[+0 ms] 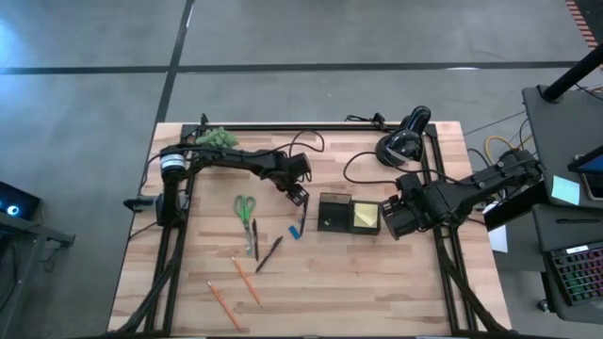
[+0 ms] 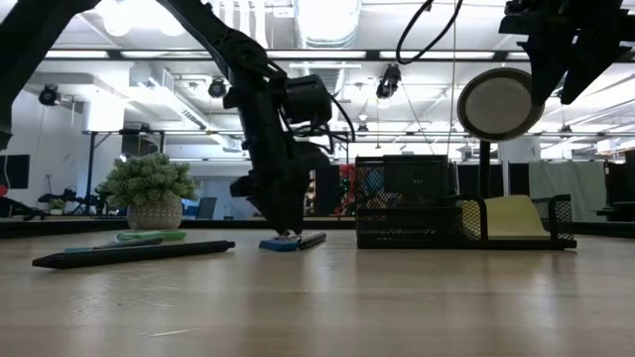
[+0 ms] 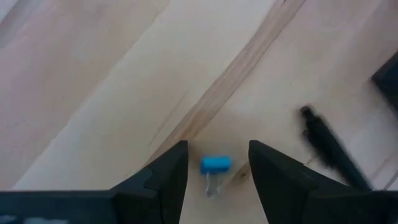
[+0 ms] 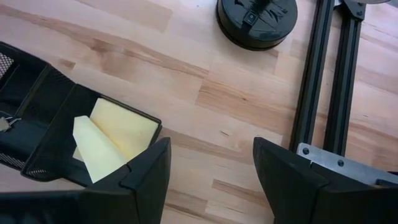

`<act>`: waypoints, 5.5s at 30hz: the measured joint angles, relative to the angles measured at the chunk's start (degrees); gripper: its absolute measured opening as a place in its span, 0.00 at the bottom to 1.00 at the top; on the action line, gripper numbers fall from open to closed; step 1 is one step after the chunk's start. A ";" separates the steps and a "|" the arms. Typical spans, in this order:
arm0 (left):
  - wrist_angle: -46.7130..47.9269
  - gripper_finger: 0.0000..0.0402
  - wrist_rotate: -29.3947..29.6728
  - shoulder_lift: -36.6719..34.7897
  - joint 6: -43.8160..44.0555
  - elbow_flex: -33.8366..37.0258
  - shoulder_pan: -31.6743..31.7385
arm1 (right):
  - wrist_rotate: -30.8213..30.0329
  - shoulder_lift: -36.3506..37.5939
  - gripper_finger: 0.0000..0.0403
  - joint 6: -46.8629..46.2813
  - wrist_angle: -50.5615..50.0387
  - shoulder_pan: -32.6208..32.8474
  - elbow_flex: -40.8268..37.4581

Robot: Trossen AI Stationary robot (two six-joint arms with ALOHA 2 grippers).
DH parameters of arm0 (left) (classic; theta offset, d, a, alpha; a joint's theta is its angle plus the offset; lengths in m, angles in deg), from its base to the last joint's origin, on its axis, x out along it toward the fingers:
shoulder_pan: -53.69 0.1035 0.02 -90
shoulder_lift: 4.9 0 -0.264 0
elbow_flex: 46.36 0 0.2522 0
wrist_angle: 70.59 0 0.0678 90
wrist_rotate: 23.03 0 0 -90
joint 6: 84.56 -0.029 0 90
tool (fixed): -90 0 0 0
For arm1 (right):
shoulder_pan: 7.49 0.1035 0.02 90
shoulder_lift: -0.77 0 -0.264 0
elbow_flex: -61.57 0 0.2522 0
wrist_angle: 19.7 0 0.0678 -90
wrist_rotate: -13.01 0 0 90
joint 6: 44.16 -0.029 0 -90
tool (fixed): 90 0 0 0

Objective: Pick and place office supplies into organizer
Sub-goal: Put the top blue binder clip into the black mesh organizer, then put the right black ballpen into black mesh organizer

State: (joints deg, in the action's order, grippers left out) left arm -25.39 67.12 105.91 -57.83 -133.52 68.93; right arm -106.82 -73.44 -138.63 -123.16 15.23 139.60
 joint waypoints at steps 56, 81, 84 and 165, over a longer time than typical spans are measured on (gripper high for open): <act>0.36 0.12 -0.02 -13.10 1.44 0.63 -8.10 | 0.02 -0.02 0.54 -1.90 0.05 0.00 0.02; -19.07 0.12 -0.27 -1.13 -0.29 -4.76 -17.11 | -0.24 -0.02 0.54 4.72 -0.31 0.00 0.20; -19.22 0.12 -0.59 1.67 -1.81 -7.27 -17.34 | -0.24 -0.02 0.54 4.71 -0.27 0.00 0.17; 6.48 0.26 8.54 6.93 29.84 -9.56 -18.18 | -1.34 0.00 0.54 4.96 -0.29 -0.02 -1.40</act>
State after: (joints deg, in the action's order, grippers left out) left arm -18.91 75.65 112.84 -27.99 -143.08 50.75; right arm -108.16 -73.44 -133.67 -123.45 15.21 138.20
